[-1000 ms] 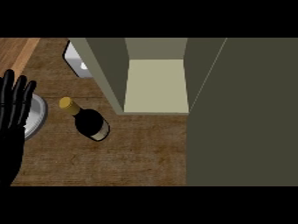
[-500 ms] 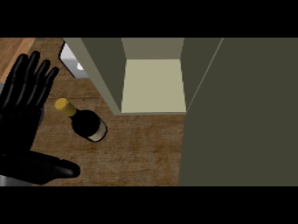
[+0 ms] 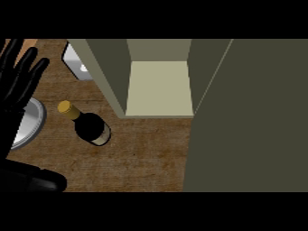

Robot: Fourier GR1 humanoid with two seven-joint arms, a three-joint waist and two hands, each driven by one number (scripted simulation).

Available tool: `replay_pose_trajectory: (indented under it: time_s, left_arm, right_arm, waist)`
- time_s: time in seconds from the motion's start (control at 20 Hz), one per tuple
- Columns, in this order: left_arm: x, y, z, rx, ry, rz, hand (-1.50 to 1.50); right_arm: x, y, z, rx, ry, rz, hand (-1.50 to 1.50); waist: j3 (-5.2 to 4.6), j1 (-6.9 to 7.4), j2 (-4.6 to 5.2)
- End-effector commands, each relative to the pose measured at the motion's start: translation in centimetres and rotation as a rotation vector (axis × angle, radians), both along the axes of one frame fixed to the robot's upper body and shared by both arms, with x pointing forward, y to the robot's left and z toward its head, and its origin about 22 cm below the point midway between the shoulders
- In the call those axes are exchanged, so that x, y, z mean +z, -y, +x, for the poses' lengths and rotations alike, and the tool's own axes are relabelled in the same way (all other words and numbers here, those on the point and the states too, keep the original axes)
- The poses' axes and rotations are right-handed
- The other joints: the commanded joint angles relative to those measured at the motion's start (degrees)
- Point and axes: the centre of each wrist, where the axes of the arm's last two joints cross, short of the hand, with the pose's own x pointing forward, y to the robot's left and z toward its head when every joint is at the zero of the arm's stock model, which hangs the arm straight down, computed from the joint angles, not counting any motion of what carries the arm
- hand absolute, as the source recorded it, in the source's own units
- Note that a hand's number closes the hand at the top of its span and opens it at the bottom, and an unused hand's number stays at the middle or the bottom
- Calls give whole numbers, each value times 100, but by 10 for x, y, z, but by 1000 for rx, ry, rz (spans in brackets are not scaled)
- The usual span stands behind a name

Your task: Pick up the wine, place it into the cabinet and close the cabinet

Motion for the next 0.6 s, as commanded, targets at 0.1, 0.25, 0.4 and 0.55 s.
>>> replay_pose_trajectory:
  time_s: [0.1,0.25,0.4,0.55]
  left_arm:
    - [11,0,0,9,-21,-10,-150]
    - [4,0,-3,36,-48,7,-150]
    - [5,8,-8,51,-49,17,-150]
    - [3,14,-17,39,-81,-4,-150]
  right_arm:
    - [35,-12,-39,-1,22,25,-150]
    - [37,-5,-32,8,26,4,-150]
    - [37,-9,-43,0,24,8,-150]
    - [39,-14,-37,-13,6,25,-150]
  waist:
    - [-7,-13,-2]
    - [-4,4,7]
    - [-4,-27,-3]
    - [-4,-8,-4]
